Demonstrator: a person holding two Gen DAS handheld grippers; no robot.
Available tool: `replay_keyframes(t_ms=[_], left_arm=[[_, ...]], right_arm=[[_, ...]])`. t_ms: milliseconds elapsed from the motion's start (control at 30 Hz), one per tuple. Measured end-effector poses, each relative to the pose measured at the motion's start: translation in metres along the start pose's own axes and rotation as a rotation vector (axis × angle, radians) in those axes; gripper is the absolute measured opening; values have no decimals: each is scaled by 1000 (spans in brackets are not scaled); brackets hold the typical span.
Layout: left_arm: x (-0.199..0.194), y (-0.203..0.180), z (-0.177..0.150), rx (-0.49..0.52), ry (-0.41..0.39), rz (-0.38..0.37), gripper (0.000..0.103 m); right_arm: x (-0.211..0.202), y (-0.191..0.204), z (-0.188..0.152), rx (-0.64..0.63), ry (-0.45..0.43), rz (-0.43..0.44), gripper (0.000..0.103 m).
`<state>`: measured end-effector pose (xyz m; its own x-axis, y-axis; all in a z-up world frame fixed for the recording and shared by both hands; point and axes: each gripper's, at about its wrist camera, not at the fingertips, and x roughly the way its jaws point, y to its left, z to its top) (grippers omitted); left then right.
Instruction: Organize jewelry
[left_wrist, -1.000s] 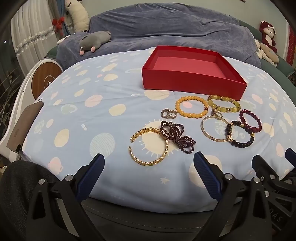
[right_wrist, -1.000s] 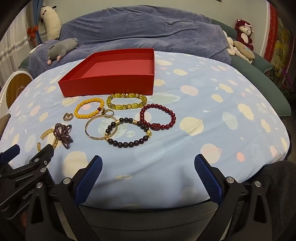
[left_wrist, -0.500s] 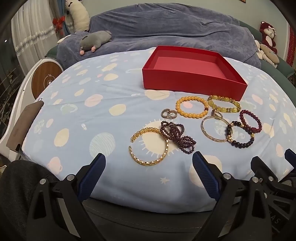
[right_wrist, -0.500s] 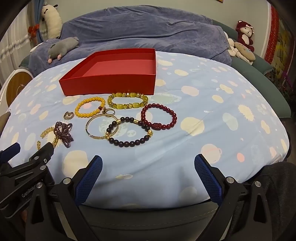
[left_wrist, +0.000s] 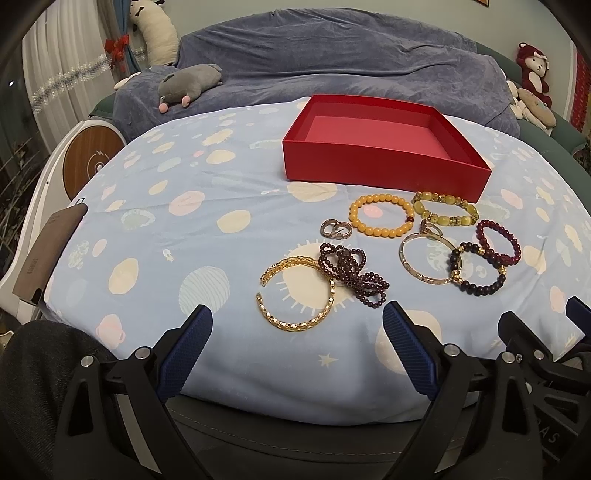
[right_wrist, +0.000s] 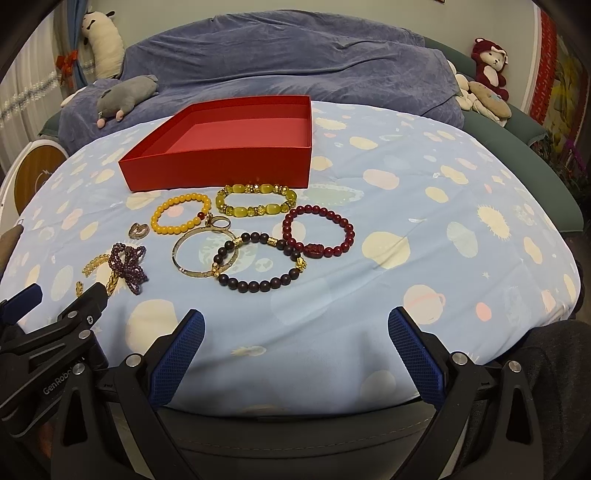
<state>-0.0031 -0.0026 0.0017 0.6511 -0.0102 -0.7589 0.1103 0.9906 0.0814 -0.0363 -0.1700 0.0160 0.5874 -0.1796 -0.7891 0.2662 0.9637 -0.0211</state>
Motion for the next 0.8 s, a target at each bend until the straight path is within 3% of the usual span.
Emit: replay_keyframes(t_ms=[800], left_arm=[[2,2,0,0,11,-26,90]], right_arm=[[2,-2,1,12,10,-21,96]])
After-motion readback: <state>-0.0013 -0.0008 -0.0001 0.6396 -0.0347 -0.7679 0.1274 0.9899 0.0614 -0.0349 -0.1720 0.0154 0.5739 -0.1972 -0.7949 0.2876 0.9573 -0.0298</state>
